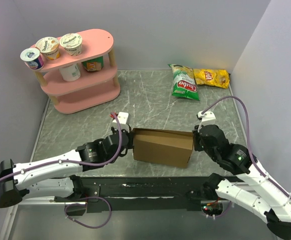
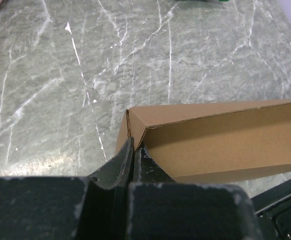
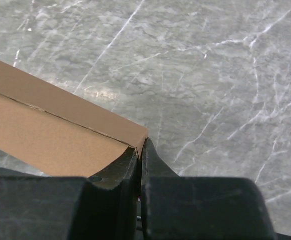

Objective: Fold the paper box

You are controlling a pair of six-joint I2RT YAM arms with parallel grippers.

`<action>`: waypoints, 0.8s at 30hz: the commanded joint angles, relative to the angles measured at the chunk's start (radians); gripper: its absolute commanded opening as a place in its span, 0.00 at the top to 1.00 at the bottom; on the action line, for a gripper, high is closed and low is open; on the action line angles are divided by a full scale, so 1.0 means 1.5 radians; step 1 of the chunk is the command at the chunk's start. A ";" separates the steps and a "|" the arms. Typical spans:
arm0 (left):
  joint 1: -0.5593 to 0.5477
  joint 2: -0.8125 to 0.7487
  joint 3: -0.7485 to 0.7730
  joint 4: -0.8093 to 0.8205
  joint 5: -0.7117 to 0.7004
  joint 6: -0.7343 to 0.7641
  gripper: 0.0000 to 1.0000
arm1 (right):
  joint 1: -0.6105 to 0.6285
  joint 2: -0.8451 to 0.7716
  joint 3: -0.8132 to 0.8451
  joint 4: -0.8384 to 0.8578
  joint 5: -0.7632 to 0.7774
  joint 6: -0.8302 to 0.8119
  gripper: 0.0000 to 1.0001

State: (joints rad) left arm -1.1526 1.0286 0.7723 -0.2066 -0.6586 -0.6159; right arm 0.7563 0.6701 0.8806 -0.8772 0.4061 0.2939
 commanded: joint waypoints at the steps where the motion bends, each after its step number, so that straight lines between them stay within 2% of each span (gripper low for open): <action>1: -0.008 0.044 -0.004 -0.112 0.009 0.031 0.99 | 0.000 0.018 0.039 0.026 -0.025 0.028 0.99; 16: -0.100 0.154 0.042 -0.164 -0.091 0.023 0.99 | -0.023 0.093 0.106 -0.008 -0.038 0.071 0.97; 24: -0.125 0.167 0.046 -0.167 -0.105 0.006 0.99 | -0.024 0.117 0.140 0.002 -0.029 0.098 0.95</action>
State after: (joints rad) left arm -1.3045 1.2137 0.8867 -0.3061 -0.9760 -0.5858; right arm 0.7143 0.8253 1.0065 -0.9668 0.4210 0.3817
